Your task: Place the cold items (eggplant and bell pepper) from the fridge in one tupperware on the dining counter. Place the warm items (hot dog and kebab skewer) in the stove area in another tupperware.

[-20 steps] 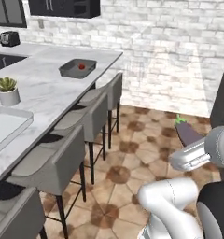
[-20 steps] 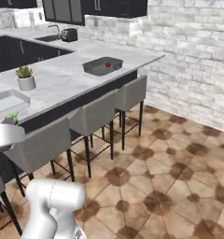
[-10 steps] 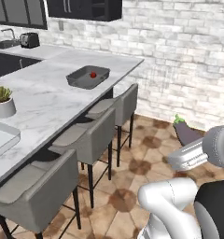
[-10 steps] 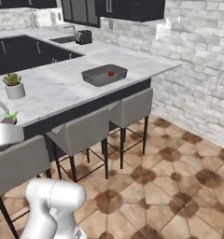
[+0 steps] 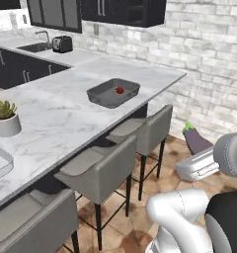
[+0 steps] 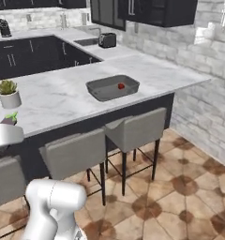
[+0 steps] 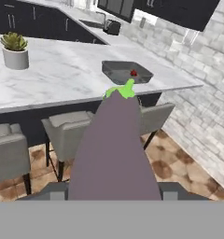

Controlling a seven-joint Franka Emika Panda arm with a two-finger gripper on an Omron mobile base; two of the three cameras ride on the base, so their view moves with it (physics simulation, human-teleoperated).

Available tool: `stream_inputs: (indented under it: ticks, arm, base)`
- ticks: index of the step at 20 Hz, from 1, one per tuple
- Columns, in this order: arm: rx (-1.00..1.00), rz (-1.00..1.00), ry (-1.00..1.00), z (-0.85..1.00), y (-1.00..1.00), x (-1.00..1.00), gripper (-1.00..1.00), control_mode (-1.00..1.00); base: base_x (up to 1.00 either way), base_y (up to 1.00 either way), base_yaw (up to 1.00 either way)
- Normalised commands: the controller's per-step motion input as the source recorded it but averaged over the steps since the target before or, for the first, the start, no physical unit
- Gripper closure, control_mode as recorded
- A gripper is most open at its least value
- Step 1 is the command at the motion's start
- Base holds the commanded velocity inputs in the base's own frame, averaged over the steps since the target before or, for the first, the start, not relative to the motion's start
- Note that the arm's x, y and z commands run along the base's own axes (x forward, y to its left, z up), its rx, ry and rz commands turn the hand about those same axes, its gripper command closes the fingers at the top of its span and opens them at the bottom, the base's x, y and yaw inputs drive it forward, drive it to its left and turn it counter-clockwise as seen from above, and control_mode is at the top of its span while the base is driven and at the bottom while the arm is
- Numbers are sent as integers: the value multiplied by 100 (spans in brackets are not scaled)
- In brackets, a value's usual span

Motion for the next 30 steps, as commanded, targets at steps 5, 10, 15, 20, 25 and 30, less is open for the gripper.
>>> stream_inputs:
  ticks: [5, 10, 15, 20, 25, 30]
  arm:
    - [0, 0, 0, 0, 0, 0, 100, 100]
    - [0, 0, 0, 0, 0, 0, 100, 100]
    - [0, 0, 0, 0, 0, 0, 100, 100]
    - [0, 0, 0, 0, 0, 0, 100, 100]
    - [0, 0, 0, 0, 0, 0, 100, 100]
    - [0, 0, 0, 0, 0, 0, 100, 100]
  base:
    - [98, -37, 39]
    - [99, -31, 30]
    - [81, -59, 35]
    - [26, -72, 49]
    - [25, -64, 53]
    - [29, -82, 44]
